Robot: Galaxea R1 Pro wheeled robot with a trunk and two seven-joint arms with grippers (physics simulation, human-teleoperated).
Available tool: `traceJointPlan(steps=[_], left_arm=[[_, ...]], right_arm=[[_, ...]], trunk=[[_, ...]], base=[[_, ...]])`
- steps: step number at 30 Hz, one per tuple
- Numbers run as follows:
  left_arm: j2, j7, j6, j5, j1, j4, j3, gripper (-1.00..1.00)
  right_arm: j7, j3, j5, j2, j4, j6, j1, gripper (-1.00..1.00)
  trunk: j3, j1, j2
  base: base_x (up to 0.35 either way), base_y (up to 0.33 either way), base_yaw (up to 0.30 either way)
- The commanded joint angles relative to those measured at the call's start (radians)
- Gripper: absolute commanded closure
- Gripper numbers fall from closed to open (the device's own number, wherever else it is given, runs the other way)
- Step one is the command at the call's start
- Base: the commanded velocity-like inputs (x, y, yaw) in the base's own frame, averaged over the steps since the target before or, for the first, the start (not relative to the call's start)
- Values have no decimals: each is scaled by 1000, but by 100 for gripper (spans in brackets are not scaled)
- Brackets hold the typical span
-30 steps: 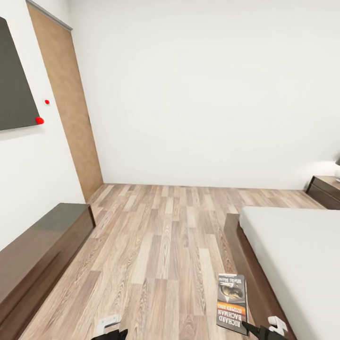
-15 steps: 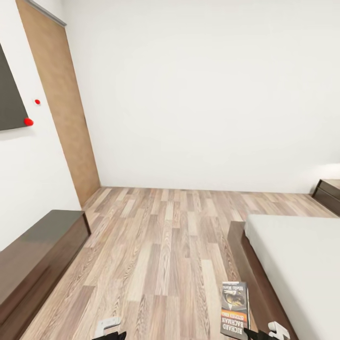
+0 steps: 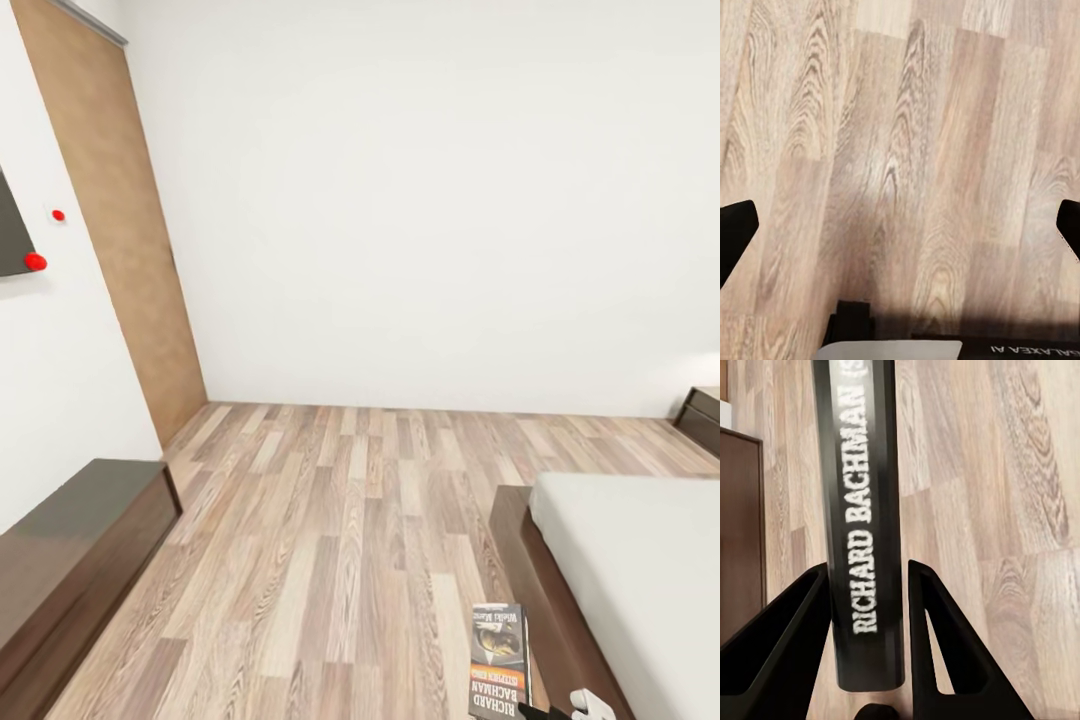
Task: In the bedroom, move the book from the bed onto either nightstand, and place the two sandals side by side next to the bed.
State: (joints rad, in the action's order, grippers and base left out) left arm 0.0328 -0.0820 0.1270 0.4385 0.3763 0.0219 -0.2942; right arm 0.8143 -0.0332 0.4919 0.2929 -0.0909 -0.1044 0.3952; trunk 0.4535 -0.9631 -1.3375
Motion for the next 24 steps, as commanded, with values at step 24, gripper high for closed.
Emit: traceJointPlan(steps=[24], left_arm=[[1,-2,45,6,-2,-2,-8,-100]], right_arm=[[3,-8,8,1,0,-11,1,100]], trunk=[[1,-1,0]], base=[[292,0,0]])
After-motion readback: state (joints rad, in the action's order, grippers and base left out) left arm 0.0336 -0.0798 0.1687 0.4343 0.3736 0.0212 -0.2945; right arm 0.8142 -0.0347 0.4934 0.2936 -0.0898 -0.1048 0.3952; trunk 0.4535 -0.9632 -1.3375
